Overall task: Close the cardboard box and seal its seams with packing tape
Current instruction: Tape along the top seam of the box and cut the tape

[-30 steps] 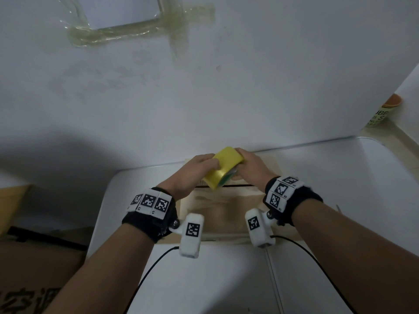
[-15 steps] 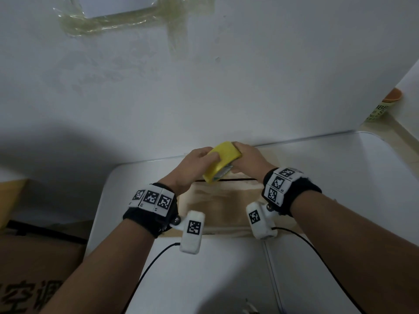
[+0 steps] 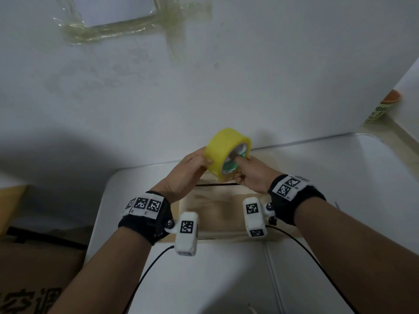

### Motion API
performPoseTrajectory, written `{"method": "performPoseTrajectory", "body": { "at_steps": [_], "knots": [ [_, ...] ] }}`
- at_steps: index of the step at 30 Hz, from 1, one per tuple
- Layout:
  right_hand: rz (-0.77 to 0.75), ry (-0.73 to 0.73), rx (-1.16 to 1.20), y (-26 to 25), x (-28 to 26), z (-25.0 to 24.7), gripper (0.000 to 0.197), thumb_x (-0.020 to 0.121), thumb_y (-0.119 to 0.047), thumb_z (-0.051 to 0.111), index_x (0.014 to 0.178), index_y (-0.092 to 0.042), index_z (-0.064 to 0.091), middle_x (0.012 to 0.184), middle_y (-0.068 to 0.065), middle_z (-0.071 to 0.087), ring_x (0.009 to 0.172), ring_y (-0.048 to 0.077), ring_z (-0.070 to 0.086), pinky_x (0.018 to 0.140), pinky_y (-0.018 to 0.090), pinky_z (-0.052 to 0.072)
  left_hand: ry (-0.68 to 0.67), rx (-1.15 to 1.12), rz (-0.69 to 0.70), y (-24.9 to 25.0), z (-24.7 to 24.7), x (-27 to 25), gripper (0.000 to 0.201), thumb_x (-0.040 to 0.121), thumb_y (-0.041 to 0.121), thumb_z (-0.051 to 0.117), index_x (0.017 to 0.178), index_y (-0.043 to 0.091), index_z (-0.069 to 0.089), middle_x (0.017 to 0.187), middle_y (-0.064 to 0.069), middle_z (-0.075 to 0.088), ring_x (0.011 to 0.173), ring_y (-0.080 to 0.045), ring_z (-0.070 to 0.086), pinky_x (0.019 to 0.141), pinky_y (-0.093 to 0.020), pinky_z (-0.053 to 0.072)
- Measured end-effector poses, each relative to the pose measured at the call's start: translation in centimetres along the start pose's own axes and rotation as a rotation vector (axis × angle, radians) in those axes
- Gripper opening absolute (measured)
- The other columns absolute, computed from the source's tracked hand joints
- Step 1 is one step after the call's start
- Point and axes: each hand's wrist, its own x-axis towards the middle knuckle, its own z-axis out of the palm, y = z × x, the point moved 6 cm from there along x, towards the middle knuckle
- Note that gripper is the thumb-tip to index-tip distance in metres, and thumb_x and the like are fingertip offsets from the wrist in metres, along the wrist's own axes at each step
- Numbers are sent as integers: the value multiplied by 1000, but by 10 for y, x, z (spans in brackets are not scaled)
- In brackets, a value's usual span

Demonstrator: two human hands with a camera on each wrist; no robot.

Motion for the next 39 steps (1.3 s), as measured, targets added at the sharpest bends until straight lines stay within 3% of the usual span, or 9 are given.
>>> {"method": "performPoseTrajectory", "body": {
  "at_steps": [5, 11, 16, 20, 23, 28, 32, 35, 39],
  "knots": [
    [-71, 83, -223, -7, 5, -6, 27, 93, -23, 59, 118, -10, 61, 112, 13, 69, 97, 25, 68, 73, 27, 59, 92, 145, -70, 0, 0, 2, 35, 87, 25, 47, 106, 1, 62, 104, -18, 65, 97, -28, 58, 89, -41, 43],
    [-127, 216, -400, -7, 8, -15, 19, 89, -6, 53, 104, -1, 64, 100, 14, 70, 86, 29, 70, 76, 46, 60, 31, 180, -137, -8, 10, 0, 28, 83, 22, 47, 99, 1, 58, 92, -6, 61, 87, -17, 55, 83, -37, 41],
    [-50, 160, -78, 5, 3, -10, 35, 98, -27, 53, 114, 3, 60, 102, 24, 66, 73, 28, 63, 53, 26, 56, 36, -3, -36, -1, 7, -3, 27, 82, 11, 46, 101, 6, 65, 103, -9, 65, 99, -20, 56, 93, -36, 40],
    [-33, 74, -20, 3, 1, -1, 35, 97, -34, 52, 115, -3, 56, 95, 17, 63, 65, 22, 57, 44, 18, 46, 24, -86, 1, 4, 10, -5, 37, 79, 16, 51, 110, -2, 59, 106, -13, 62, 100, -22, 54, 93, -36, 40],
    [-37, 48, 10, 1, -1, 3, 34, 98, -31, 51, 116, -2, 56, 98, 17, 66, 70, 23, 62, 49, 20, 51, 60, -61, -9, 5, 8, -5, 45, 75, 23, 53, 112, -2, 59, 107, -17, 60, 100, -25, 52, 95, -41, 37],
    [-56, 49, -51, 1, -2, -1, 38, 97, -27, 54, 123, 1, 56, 113, 22, 67, 83, 27, 70, 60, 25, 59, 83, 82, -98, 0, 6, -8, 26, 83, 31, 49, 99, 24, 69, 105, -7, 68, 101, -23, 59, 99, -44, 43],
    [-67, 71, -73, 6, 0, -2, 38, 97, -23, 55, 122, 4, 56, 113, 26, 66, 90, 37, 69, 62, 29, 61, 86, 87, -189, -5, 9, -9, 37, 84, 35, 47, 108, 13, 65, 111, -11, 67, 99, -23, 60, 84, -42, 54],
    [-56, 87, -88, 10, 1, -4, 36, 97, -21, 55, 122, 5, 56, 113, 28, 65, 95, 42, 68, 67, 34, 61, 94, 91, -238, -6, 9, -9, 46, 84, 37, 50, 113, 4, 63, 116, -19, 65, 99, -28, 62, 89, -52, 54],
    [-48, -54, -344, 9, -2, -3, 35, 93, -15, 61, 127, -9, 57, 123, 15, 64, 107, 27, 64, 84, 31, 56, 93, 157, -275, -9, -1, -10, 38, 91, 40, 50, 112, 12, 66, 113, -14, 67, 103, -32, 64, 89, -53, 54]
  ]
}}
